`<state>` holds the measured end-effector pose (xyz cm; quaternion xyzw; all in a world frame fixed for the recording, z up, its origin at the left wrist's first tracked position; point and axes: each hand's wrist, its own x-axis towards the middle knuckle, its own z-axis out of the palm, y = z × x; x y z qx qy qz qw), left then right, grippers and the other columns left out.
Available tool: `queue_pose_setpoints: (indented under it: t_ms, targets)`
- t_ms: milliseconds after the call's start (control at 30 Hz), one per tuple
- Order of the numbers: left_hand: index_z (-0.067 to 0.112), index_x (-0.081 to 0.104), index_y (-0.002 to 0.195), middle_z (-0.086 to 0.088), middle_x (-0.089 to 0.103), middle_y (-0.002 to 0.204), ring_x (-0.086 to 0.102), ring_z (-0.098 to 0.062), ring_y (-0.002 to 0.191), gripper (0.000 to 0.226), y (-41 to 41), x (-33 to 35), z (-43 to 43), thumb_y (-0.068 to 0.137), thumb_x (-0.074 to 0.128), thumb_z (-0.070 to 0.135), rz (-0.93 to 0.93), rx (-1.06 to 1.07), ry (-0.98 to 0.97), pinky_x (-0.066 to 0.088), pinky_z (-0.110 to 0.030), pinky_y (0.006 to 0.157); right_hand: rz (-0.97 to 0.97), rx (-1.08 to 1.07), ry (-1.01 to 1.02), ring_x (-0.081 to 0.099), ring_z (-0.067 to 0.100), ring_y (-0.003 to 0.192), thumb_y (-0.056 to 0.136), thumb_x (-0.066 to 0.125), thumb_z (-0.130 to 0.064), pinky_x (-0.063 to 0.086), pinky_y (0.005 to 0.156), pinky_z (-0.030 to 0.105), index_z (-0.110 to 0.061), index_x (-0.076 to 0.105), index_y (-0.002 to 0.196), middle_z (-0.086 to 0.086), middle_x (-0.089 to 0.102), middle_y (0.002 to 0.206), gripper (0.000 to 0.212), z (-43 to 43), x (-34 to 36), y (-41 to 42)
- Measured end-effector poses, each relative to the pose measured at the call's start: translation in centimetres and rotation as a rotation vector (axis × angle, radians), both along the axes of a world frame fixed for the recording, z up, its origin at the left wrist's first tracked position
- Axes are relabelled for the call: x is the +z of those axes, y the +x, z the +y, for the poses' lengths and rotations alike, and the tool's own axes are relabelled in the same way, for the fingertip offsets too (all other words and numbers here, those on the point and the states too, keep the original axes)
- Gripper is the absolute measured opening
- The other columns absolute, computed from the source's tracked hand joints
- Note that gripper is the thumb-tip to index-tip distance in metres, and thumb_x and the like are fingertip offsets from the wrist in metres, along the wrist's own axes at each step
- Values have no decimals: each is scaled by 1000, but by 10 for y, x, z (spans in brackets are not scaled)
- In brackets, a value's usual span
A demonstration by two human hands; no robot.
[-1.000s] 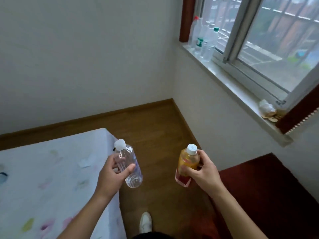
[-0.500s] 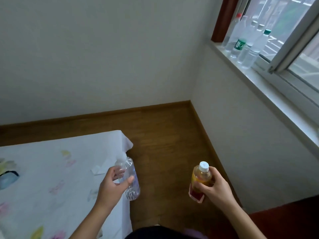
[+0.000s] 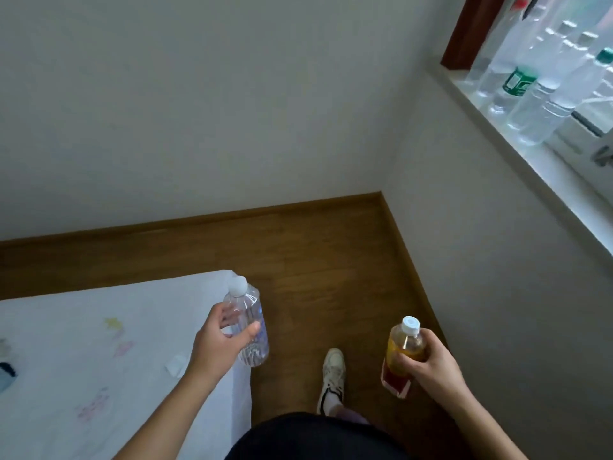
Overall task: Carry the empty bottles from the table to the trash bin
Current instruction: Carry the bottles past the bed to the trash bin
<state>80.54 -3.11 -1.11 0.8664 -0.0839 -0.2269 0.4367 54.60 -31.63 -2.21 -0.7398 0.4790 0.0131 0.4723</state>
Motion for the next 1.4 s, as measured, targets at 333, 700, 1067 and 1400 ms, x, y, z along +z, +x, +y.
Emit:
queue_pose_setpoints:
  t_ms: [333,700,1067,1400]
  targets:
    - [24,53,124,4,66,118,63,-19,111,61,82,-21,10,74,86,36,114,381,121,50,-32,89,-52,383,56,63,13,108,55,77,-64,58,85,35,-27,51,130,-9,64,118,87,-80,9,240]
    - [22,57,112,0,69,111,66,-24,108,51,248,-54,4,72,89,29,215,652,84,51,-41,96,-30,554,-39,64,11,102,74,82,-35,52,76,23,-24,51,129,-9,64,115,65,-117,-10,490]
    - [28,54,125,12,65,109,59,-1,94,56,491,-10,-72,78,83,32,190,518,-35,47,-22,67,169,502,-114,61,11,84,68,83,-45,52,75,30,-18,51,129,-12,60,97,74,-177,-24,647]
    - [24,56,125,2,69,113,70,-16,98,59,620,-21,-45,75,83,35,193,717,-24,60,-44,84,118,743,11,61,18,99,75,83,-28,48,86,33,-20,51,132,4,65,121,66,-172,-25,889]
